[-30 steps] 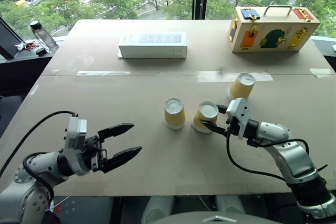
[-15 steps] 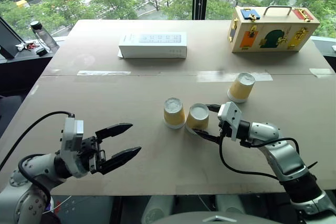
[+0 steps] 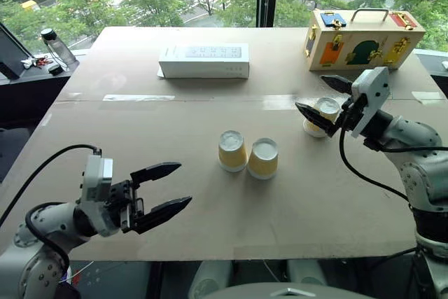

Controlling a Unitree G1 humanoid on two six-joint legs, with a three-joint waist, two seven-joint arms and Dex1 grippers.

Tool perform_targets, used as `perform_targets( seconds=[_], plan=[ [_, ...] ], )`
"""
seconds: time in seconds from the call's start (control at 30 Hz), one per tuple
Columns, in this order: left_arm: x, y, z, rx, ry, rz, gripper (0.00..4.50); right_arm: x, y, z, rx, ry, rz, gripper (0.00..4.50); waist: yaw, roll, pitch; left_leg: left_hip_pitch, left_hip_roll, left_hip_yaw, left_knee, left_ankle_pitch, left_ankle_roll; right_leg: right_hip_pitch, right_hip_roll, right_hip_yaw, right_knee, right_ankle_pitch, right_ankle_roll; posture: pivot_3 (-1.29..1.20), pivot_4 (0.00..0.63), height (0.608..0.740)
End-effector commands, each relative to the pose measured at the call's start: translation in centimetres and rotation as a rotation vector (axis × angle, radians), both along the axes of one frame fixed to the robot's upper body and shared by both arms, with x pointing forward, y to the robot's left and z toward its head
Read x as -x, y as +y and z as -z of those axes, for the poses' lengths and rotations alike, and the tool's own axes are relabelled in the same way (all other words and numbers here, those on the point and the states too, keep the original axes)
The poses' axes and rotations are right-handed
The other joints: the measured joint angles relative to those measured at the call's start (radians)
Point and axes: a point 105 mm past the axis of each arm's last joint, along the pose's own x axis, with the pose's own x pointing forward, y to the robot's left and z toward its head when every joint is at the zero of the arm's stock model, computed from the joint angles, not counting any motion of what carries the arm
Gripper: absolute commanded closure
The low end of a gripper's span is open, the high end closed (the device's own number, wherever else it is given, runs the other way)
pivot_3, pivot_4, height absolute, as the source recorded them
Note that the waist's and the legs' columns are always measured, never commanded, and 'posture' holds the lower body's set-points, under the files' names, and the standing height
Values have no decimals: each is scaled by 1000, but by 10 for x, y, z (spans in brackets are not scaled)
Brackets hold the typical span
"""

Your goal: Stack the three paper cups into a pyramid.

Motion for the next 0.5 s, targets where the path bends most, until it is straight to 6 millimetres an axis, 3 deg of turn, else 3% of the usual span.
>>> perform_targets(
  seconds=[0.03,0.13,0.3,0.4,0.5],
  plan=[
    [3,-3,-9,1,-42,15,0,-25,-18,17,32,34,142,65,-2,0,0,0,0,0,0,0,0,0,0,0,0,0,0,0,150,740],
    [4,-1,-10,-1,-47,4,0,-36,-32,29,10,99,226,65,-4,1,1,-4,0,1,-1,0,0,-4,0,2,0,3,3,0,150,740],
    [8,-2,-9,2,-47,-5,0,-34,-43,35,-8,126,259,65,-8,2,1,-4,0,2,-2,0,0,-5,0,3,0,3,3,0,150,740],
    [8,-2,-9,5,-46,-8,0,-30,-41,34,-32,118,234,861,-6,2,1,-4,0,2,-2,0,0,-5,0,3,0,3,3,0,150,740],
    [8,-2,-8,8,-46,-10,0,-22,-33,24,-70,72,165,2058,-6,2,1,-4,0,1,-2,0,0,-5,0,3,0,3,3,0,150,740]
  ],
)
